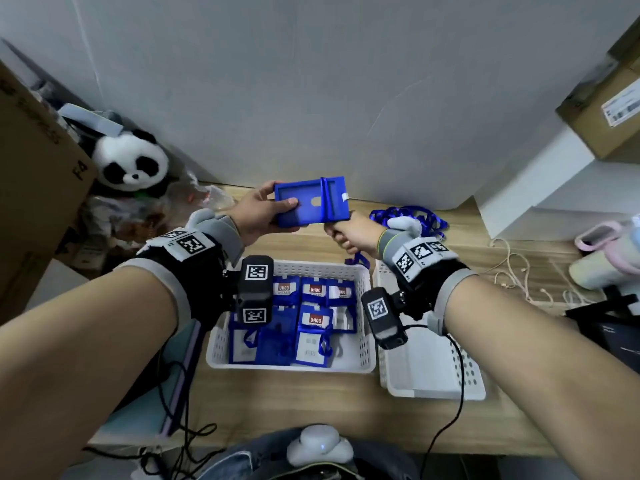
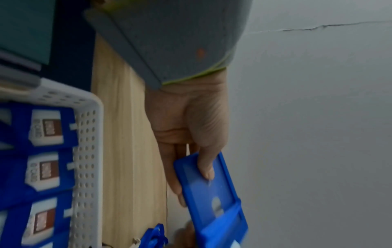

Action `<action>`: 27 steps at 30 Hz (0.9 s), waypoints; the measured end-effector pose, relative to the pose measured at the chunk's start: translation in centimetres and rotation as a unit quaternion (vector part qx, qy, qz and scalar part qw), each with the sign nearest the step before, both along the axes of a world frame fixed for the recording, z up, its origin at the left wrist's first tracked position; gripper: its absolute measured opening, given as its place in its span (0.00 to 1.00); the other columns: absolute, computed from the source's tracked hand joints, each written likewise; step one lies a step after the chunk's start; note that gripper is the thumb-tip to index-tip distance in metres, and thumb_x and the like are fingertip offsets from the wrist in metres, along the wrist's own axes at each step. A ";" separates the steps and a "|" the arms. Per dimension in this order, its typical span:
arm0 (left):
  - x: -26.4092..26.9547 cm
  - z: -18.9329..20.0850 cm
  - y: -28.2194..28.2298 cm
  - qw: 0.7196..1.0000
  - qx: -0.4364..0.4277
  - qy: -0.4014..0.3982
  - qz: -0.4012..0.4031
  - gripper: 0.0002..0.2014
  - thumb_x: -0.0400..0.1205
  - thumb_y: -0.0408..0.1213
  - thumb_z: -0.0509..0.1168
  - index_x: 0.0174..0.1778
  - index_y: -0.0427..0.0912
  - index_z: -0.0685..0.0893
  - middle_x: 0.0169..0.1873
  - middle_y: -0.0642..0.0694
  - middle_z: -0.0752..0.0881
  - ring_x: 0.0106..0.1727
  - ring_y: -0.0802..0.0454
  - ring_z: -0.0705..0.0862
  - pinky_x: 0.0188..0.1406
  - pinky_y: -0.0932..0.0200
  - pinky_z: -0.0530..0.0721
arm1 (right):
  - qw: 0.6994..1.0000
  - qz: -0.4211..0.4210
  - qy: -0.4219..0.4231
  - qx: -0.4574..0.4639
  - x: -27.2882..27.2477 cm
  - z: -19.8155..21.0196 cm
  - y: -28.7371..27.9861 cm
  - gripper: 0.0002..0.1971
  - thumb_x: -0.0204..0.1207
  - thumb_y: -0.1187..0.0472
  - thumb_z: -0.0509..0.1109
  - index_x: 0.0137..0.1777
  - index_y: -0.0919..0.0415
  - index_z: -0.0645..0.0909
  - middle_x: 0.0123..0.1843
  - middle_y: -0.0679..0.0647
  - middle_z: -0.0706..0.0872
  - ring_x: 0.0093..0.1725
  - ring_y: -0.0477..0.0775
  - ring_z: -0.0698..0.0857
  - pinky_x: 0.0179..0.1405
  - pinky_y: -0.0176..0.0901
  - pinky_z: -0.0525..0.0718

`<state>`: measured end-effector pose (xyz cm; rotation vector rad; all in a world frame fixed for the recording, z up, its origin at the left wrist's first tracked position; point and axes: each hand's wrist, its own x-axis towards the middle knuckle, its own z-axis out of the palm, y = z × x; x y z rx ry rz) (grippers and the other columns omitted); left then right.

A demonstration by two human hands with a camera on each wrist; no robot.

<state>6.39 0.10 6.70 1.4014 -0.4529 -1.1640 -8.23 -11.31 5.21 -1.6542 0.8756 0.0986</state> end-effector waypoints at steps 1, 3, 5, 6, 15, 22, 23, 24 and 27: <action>-0.1 0.0 -0.2 1.000 0.000 -0.012 0.017 0.09 0.81 0.25 0.63 0.46 0.45 0.77 0.43 0.43 0.83 0.36 0.49 0.86 0.27 0.55 0.89 | 1.000 0.021 0.014 0.001 -0.1 -0.1 0.4 0.17 0.83 0.61 0.53 0.30 0.56 0.68 0.16 0.43 0.63 0.14 0.41 0.59 0.13 0.28 0.56; -0.3 -0.2 -0.5 0.998 0.006 -0.036 0.058 0.09 0.81 0.25 0.63 0.44 0.45 0.76 0.41 0.42 0.82 0.38 0.46 0.84 0.26 0.55 0.89 | 0.998 0.054 0.019 0.038 -0.3 -0.1 0.9 0.18 0.86 0.56 0.51 0.32 0.56 0.68 0.14 0.42 0.63 0.13 0.39 0.58 0.11 0.28 0.56; -0.2 -0.4 -0.7 0.993 0.016 -0.054 0.105 0.09 0.81 0.25 0.63 0.48 0.44 0.76 0.41 0.43 0.81 0.38 0.44 0.83 0.24 0.56 0.88 | 0.993 0.093 0.031 0.062 -0.5 0.2 1.2 0.19 0.87 0.53 0.50 0.33 0.56 0.68 0.13 0.42 0.64 0.13 0.39 0.58 0.11 0.28 0.56; -0.1 -0.6 -0.7 0.990 0.025 -0.066 0.121 0.09 0.81 0.25 0.63 0.51 0.43 0.75 0.42 0.42 0.81 0.39 0.42 0.83 0.22 0.56 0.88 | 0.991 0.114 0.036 0.052 -0.5 0.6 1.4 0.19 0.87 0.52 0.50 0.33 0.56 0.68 0.14 0.42 0.64 0.13 0.39 0.58 0.11 0.28 0.57; -0.3 0.7 0.9 0.977 0.094 -0.144 -0.125 0.10 0.80 0.24 0.64 0.45 0.46 0.78 0.41 0.43 0.83 0.38 0.48 0.84 0.27 0.55 0.88 | 0.980 0.026 -0.032 -0.195 1.0 3.6 -2.5 0.20 0.81 0.50 0.64 0.26 0.54 0.76 0.17 0.47 0.66 0.15 0.42 0.61 0.17 0.31 0.61; -0.2 0.8 0.5 1.000 -0.009 -0.006 -0.027 0.10 0.81 0.24 0.63 0.43 0.46 0.79 0.34 0.47 0.86 0.30 0.54 0.87 0.28 0.55 0.89 | 0.997 -0.045 -0.033 -0.048 -0.8 0.3 -1.3 0.18 0.81 0.72 0.54 0.31 0.54 0.70 0.21 0.45 0.67 0.16 0.40 0.62 0.11 0.27 0.58; -0.3 0.5 0.3 1.000 -0.009 -0.007 0.010 0.10 0.81 0.24 0.63 0.42 0.46 0.78 0.37 0.45 0.85 0.32 0.52 0.87 0.27 0.55 0.89 | 0.999 -0.026 -0.017 -0.043 -0.7 -0.1 -0.5 0.17 0.83 0.67 0.54 0.32 0.55 0.69 0.22 0.46 0.67 0.15 0.40 0.62 0.11 0.28 0.58; -0.4 0.0 0.2 0.999 -0.003 -0.012 0.046 0.10 0.81 0.25 0.63 0.42 0.46 0.77 0.39 0.44 0.83 0.34 0.50 0.86 0.26 0.55 0.89 | 0.999 -0.004 -0.009 -0.038 -0.6 -0.3 0.4 0.16 0.84 0.63 0.53 0.32 0.55 0.69 0.21 0.46 0.66 0.14 0.40 0.61 0.11 0.29 0.57; -0.6 -1.3 -0.2 0.990 0.036 -0.067 0.115 0.11 0.81 0.25 0.64 0.42 0.46 0.75 0.39 0.44 0.81 0.37 0.47 0.84 0.21 0.57 0.87 | 0.997 0.038 -0.021 -0.070 -0.1 -0.6 2.4 0.19 0.85 0.59 0.53 0.30 0.57 0.70 0.22 0.47 0.67 0.17 0.40 0.64 0.17 0.29 0.62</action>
